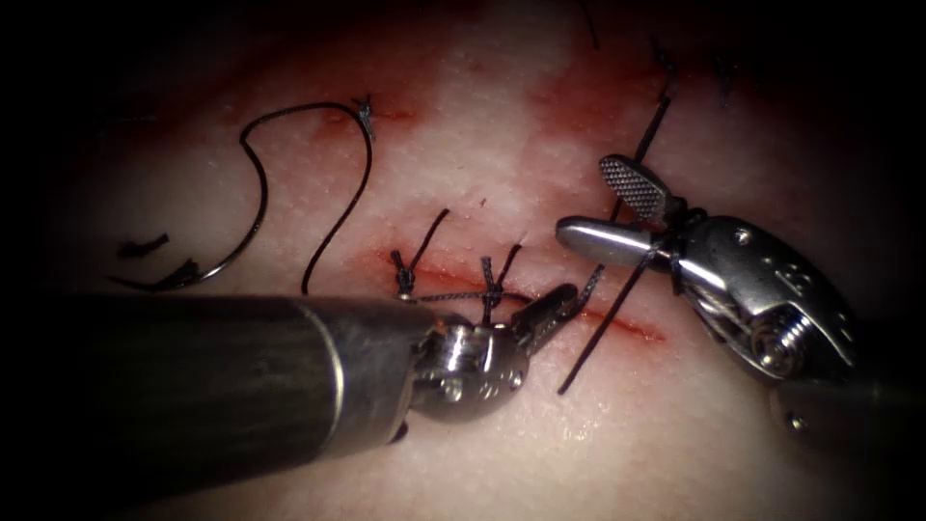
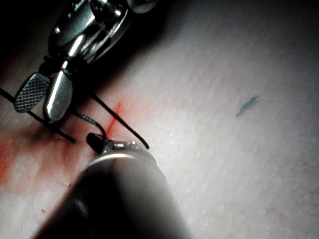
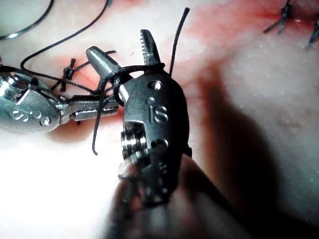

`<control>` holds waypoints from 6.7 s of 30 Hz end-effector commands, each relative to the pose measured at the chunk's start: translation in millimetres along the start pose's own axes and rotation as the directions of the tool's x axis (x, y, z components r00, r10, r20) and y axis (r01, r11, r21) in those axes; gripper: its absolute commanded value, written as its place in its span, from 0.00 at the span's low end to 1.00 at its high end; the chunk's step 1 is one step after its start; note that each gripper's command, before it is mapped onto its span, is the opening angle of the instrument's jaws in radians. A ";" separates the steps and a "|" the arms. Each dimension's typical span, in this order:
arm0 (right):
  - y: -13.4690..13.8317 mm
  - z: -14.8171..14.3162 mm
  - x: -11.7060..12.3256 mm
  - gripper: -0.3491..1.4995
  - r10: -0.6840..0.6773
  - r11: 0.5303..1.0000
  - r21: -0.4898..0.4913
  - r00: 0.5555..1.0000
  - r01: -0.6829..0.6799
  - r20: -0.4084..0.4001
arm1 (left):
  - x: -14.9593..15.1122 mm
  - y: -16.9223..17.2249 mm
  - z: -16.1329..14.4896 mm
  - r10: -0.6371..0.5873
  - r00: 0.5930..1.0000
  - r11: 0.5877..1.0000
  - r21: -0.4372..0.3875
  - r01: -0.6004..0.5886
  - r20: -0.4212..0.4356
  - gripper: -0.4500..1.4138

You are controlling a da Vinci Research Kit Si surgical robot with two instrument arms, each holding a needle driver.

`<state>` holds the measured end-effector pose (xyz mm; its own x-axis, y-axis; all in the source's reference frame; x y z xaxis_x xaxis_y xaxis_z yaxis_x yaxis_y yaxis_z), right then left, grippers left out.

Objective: Wound Closure

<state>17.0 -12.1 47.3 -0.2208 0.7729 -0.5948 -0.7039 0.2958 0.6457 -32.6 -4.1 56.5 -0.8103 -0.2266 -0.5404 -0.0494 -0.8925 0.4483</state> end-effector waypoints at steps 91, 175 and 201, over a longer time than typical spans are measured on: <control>-11.1 -4.7 -16.1 0.00 -0.556 0.788 -0.244 0.823 0.566 0.112 | -15.6 -33.7 22.6 -0.199 0.971 0.945 0.289 0.155 0.130 0.00; -3.7 3.6 -0.4 0.17 -0.277 0.738 0.602 0.951 0.303 -0.139 | -3.6 -0.3 -6.0 0.077 0.997 0.997 0.028 -0.077 0.009 0.00; -6.5 2.4 -5.3 0.51 -0.671 0.122 0.969 0.737 0.213 -0.077 | -4.1 -0.6 0.1 0.091 0.996 0.996 -0.006 -0.091 -0.001 0.00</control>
<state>23.7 -16.6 46.8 0.2642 0.3097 -0.9134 0.5244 0.7487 0.4055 -28.7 -2.4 57.9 -0.8109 -0.3080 -0.4976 0.0294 -0.8707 0.4910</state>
